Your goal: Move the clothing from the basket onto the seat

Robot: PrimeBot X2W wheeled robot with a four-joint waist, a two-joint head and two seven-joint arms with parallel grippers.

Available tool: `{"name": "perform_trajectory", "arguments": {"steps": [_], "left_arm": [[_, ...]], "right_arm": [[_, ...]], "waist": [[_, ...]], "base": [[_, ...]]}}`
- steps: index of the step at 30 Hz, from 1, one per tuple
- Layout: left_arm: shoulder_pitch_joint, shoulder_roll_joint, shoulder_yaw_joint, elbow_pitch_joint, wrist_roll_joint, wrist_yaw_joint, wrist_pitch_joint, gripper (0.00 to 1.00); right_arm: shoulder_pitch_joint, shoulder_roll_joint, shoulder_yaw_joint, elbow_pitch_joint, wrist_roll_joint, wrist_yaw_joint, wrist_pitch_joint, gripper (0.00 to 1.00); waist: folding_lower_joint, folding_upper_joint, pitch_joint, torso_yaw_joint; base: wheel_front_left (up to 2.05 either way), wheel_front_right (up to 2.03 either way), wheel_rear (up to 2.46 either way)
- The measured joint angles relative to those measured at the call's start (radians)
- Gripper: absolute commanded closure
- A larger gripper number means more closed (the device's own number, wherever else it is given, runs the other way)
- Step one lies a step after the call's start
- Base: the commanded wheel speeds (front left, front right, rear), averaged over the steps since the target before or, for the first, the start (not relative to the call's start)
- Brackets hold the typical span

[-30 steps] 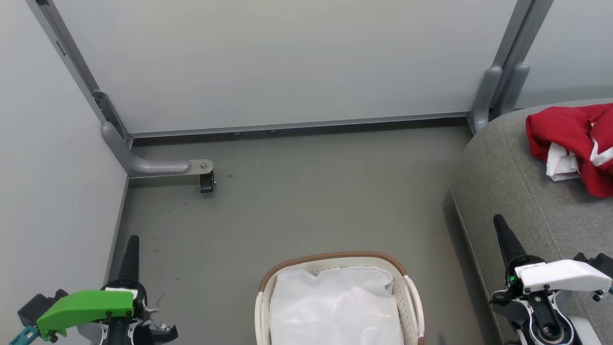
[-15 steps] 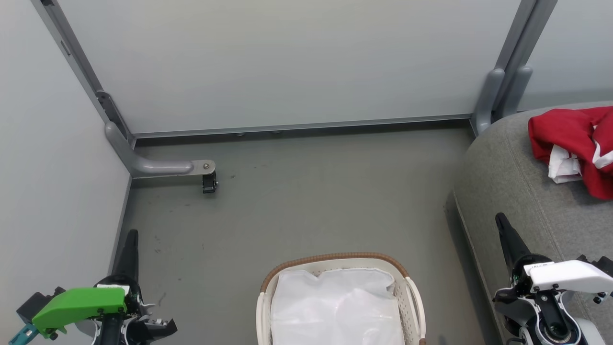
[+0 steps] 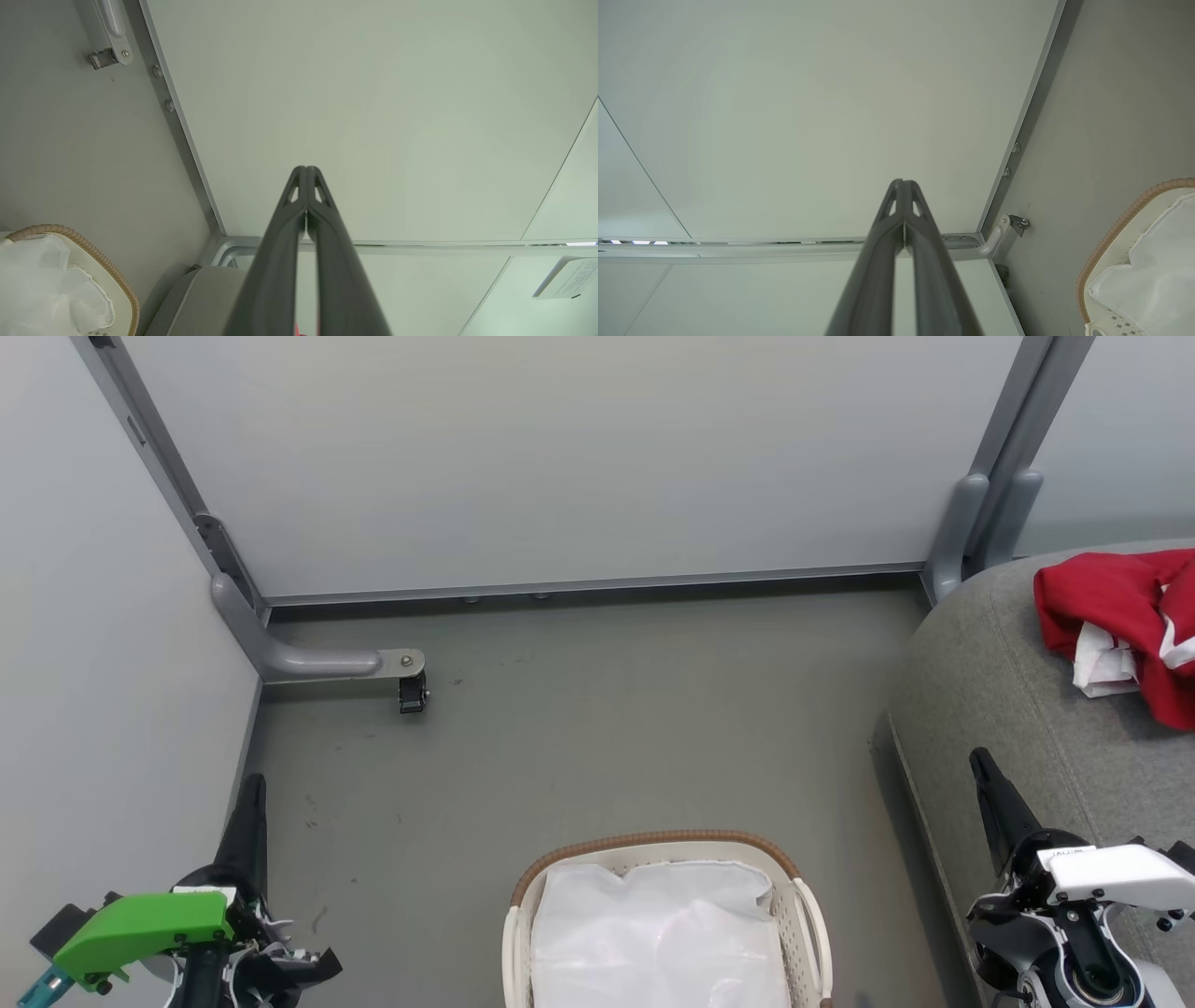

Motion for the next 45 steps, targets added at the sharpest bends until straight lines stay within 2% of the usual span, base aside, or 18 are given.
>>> {"name": "perform_trajectory", "arguments": {"steps": [45], "left_arm": [[-0.004,0.0,0.002,-0.002,-0.02,0.0,0.003,1.0]], "right_arm": [[0.0,0.0,-0.002,-0.002,0.019,0.0,0.004,1.0]], "waist": [[0.0,0.0,-0.001,0.001]], "base": [[0.0,0.0,0.0]]}}
